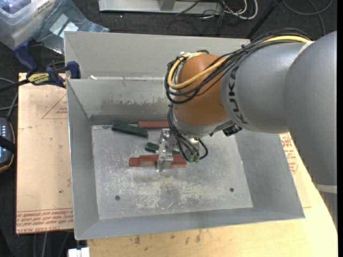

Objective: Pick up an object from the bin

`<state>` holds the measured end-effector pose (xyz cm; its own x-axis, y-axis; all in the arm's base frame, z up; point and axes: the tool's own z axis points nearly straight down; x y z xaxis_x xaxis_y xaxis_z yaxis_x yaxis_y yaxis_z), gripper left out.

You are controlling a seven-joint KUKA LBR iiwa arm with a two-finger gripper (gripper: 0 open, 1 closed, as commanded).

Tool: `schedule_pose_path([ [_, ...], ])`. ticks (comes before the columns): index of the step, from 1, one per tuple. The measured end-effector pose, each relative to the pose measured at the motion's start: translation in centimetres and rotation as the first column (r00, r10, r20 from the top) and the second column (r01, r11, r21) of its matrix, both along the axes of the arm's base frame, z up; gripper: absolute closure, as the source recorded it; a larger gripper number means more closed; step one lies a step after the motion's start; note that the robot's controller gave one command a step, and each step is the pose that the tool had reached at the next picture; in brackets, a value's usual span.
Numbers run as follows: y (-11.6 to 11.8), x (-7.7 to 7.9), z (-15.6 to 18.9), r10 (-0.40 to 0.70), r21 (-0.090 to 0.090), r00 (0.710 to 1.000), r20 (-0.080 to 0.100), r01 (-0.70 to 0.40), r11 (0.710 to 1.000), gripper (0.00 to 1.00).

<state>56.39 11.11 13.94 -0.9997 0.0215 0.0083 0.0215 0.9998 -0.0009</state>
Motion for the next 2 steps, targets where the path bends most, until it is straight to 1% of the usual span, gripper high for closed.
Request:
schedule_pose_path([
  [1,0.0,0.2,2.2,0.0,0.002,1.0,0.008,0.0,1.0,1.0],
  [2,0.1,0.3,3.5,0.0,0.002,1.0,0.013,0.0,1.0,1.0],
])
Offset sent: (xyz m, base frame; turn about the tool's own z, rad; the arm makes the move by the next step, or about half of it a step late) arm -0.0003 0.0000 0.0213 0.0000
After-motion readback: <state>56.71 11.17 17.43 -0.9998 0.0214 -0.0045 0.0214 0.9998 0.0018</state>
